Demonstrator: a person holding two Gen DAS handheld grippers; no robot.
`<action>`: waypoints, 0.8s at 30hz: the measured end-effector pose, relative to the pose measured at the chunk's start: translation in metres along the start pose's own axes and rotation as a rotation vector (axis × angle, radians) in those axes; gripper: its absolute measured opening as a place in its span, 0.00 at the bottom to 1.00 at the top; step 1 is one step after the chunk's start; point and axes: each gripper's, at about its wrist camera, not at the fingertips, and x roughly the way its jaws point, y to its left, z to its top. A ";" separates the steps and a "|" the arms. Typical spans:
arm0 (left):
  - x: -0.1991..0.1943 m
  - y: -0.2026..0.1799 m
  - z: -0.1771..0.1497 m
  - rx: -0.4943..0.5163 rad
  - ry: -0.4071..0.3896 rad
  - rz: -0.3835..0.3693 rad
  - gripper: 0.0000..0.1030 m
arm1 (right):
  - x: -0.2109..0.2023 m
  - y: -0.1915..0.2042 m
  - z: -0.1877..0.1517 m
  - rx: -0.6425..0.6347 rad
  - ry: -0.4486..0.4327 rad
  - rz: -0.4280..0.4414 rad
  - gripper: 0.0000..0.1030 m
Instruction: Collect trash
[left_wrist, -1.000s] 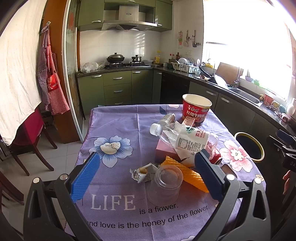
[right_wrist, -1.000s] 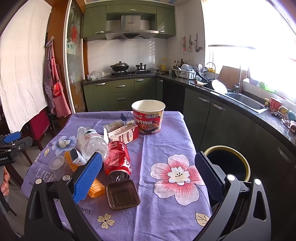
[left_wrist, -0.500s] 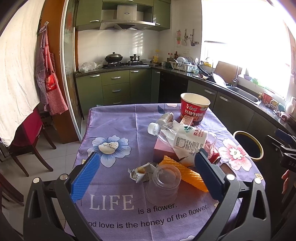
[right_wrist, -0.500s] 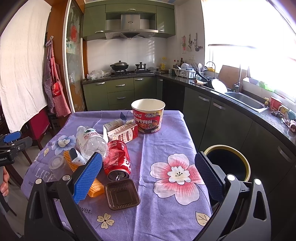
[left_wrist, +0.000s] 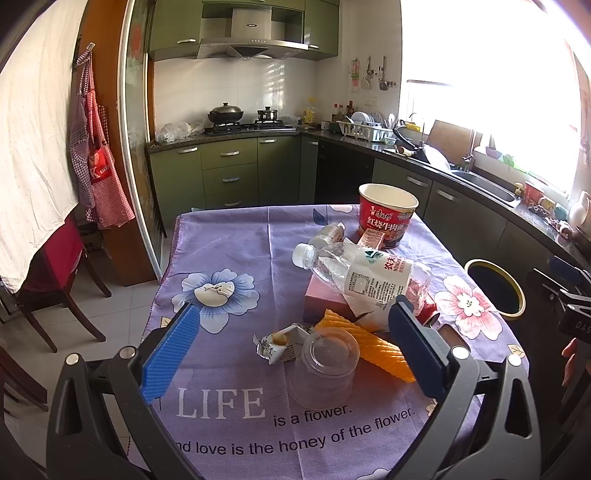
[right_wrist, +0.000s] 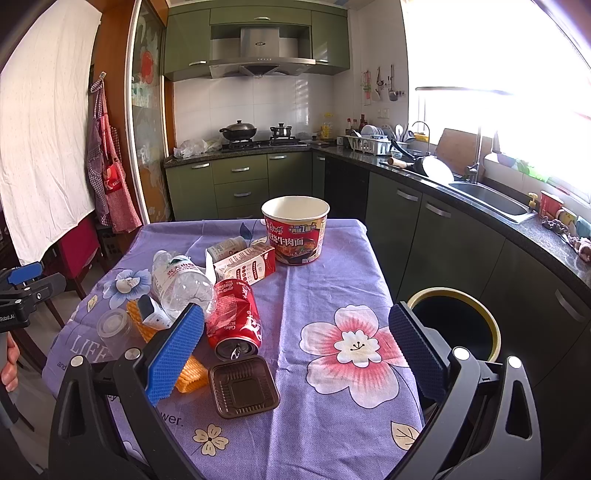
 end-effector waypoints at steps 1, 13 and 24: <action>0.000 0.000 0.000 0.000 0.000 0.000 0.95 | 0.000 0.000 0.001 0.000 -0.001 0.000 0.96; 0.001 -0.002 0.000 0.004 0.003 0.000 0.95 | 0.002 -0.002 -0.004 0.003 0.001 0.000 0.96; 0.003 -0.002 -0.001 0.008 0.009 0.000 0.95 | 0.008 -0.004 -0.007 0.003 0.005 0.000 0.96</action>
